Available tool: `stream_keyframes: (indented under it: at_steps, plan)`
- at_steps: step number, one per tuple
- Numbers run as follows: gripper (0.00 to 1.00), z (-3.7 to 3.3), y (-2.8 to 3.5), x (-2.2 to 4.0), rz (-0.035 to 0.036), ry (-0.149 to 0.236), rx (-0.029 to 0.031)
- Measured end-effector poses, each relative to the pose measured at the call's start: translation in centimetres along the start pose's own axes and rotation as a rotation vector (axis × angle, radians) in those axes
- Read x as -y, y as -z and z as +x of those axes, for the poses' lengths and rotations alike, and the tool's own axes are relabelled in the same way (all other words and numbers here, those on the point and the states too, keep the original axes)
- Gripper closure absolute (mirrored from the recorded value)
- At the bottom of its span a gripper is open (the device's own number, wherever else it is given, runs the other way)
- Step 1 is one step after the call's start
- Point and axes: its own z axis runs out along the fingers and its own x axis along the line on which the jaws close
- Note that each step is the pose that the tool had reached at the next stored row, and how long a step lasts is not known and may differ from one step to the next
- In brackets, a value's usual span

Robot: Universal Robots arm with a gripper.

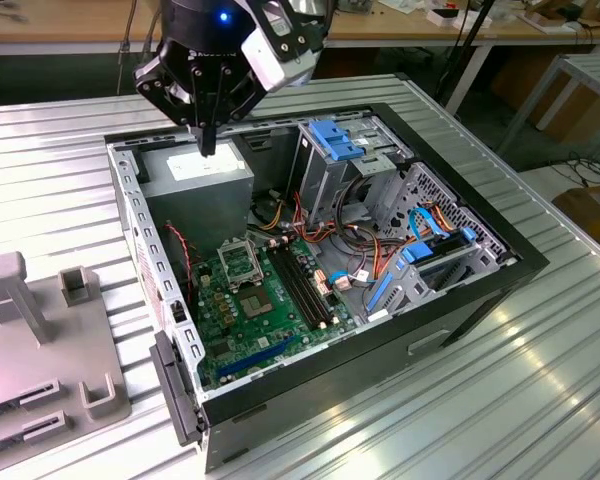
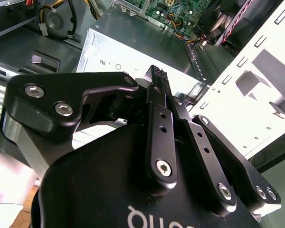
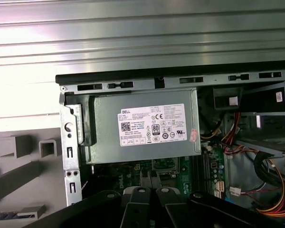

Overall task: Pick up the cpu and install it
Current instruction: 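Reach for the cpu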

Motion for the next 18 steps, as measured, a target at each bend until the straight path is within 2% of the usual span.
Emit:
stream_keyframes:
  at_steps: [18]
  plan:
    - [0.89,1.06,0.02,0.08,0.0002,0.000,-0.0038]
